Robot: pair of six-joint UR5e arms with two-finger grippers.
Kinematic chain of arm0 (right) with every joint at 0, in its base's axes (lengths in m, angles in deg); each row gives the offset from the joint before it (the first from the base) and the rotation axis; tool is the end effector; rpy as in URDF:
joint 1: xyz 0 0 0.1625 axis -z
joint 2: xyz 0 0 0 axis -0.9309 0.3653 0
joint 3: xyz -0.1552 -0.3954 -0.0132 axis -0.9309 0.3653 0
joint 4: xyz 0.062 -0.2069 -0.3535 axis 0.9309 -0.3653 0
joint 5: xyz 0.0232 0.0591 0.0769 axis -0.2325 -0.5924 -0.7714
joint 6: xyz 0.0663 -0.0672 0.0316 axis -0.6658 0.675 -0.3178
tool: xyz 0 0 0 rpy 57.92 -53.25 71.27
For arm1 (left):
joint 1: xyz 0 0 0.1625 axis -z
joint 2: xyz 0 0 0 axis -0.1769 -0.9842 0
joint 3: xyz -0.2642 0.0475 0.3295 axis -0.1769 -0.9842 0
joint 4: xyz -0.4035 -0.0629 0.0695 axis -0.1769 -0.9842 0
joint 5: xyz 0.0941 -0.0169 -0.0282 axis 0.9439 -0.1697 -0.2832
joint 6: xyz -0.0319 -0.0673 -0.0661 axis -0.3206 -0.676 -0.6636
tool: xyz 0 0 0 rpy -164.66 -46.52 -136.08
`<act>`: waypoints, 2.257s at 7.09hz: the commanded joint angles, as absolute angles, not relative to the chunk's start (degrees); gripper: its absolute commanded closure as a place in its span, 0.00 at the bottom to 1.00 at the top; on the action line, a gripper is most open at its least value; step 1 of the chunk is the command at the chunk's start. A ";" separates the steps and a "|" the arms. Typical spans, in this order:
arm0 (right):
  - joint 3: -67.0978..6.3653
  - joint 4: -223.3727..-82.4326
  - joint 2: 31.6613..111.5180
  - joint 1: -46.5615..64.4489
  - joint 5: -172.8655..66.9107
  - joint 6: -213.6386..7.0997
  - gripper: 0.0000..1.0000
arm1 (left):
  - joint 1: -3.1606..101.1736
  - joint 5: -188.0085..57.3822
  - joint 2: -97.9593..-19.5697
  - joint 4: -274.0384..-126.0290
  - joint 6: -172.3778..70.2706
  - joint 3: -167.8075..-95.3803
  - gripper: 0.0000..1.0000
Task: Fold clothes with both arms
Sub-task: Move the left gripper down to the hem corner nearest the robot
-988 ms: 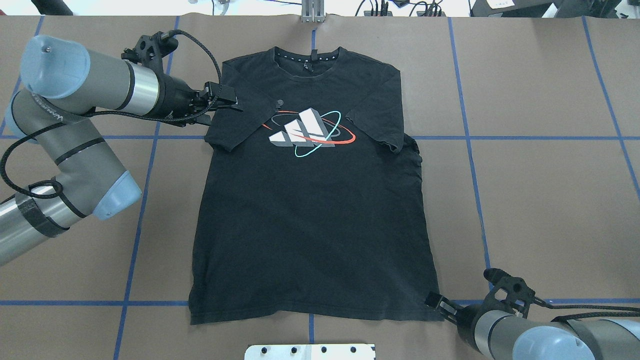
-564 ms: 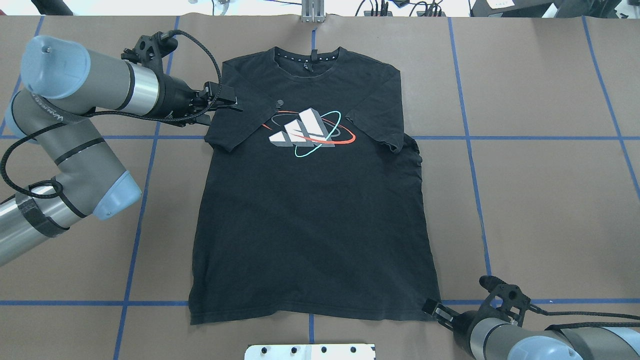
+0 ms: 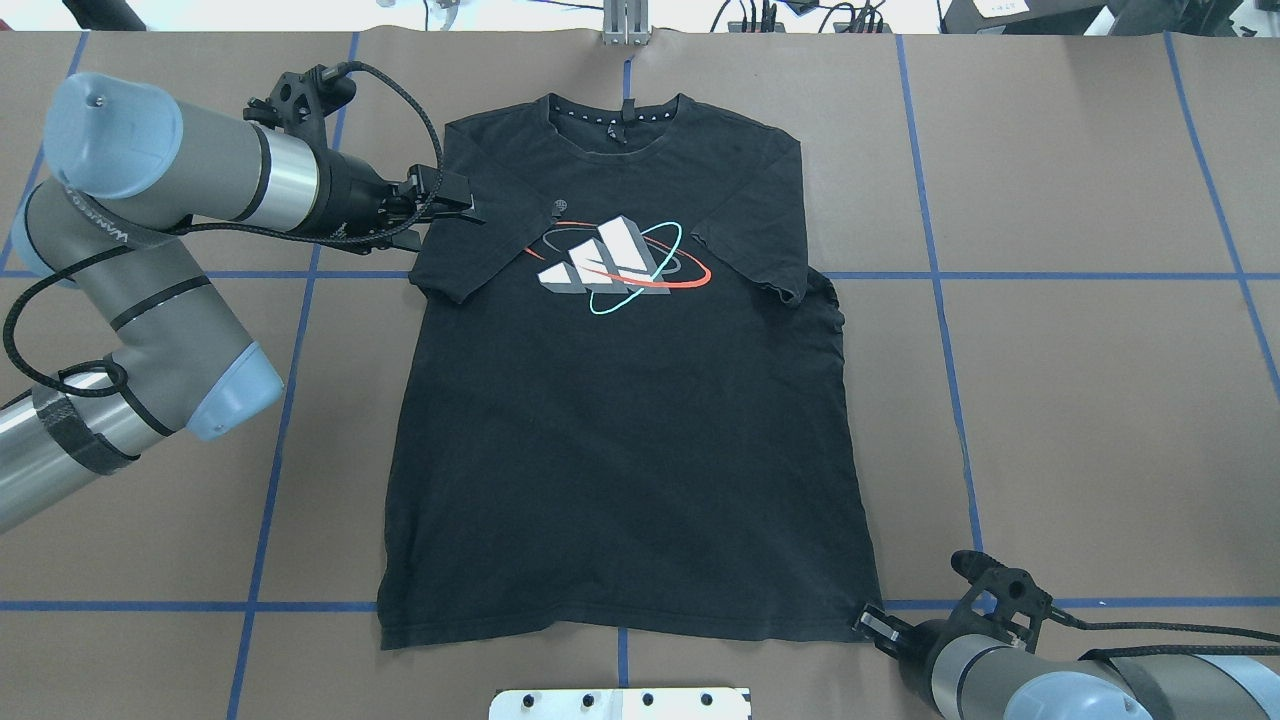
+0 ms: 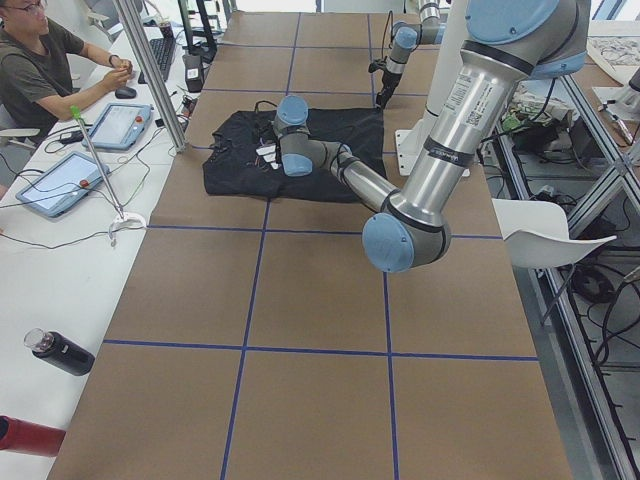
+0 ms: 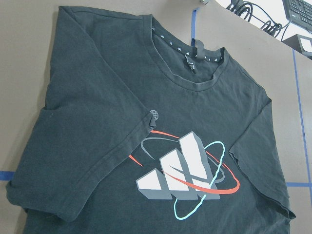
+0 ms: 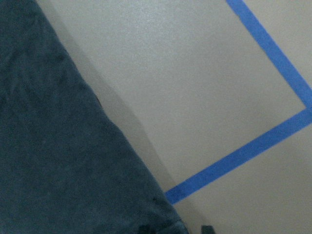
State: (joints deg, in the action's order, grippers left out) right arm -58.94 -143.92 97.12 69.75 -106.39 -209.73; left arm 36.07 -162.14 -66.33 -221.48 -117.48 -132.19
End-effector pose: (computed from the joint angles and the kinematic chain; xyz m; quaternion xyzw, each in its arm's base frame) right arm -0.4543 -0.1473 0.4026 -0.0165 -0.4207 0.2946 0.8579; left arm 0.3849 -0.5266 0.2757 0.1069 0.6209 -0.1007 0.7700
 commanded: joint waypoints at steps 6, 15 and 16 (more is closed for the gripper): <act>-62.79 -143.92 98.29 69.37 -106.60 -209.73 1.00 | 19.67 -137.81 -53.35 -206.74 -142.37 -151.29 0.02; -62.53 -143.92 98.46 69.45 -106.51 -209.64 1.00 | -11.68 -118.66 -39.52 -191.24 -168.16 -162.71 0.29; -62.53 -143.92 98.46 69.45 -106.51 -209.64 1.00 | -11.68 -118.75 -39.70 -191.24 -168.16 -162.36 0.30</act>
State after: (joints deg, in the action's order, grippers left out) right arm -62.53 -143.92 98.46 69.45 -106.51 -209.64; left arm -11.49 -118.71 -39.50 -191.26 -167.95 -162.79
